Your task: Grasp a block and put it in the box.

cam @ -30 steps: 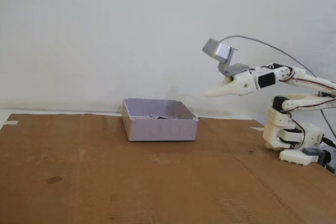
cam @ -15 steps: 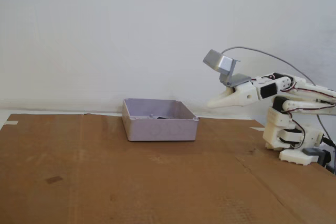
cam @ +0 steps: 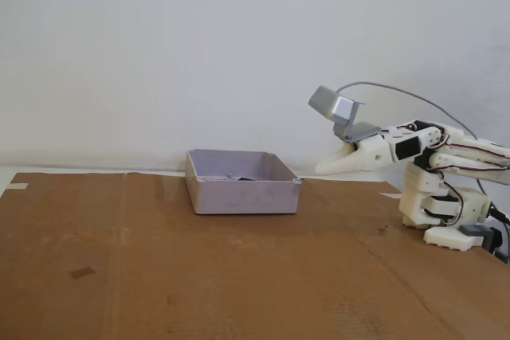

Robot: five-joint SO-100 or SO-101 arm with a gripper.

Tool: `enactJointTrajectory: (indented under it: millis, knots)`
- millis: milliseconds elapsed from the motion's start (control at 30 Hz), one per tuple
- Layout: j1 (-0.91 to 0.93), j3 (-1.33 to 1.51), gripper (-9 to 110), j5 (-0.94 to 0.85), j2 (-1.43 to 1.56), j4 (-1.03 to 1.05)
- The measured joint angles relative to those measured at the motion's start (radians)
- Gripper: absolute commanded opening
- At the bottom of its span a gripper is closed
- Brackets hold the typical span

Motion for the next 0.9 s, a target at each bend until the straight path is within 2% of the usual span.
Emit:
enactJointTrajectory:
  millis: [500,900]
  knots:
    - [-0.011,0.008,0,0.000,0.018,0.003]
    - [-0.066,0.008,0,0.000,0.018,0.287]
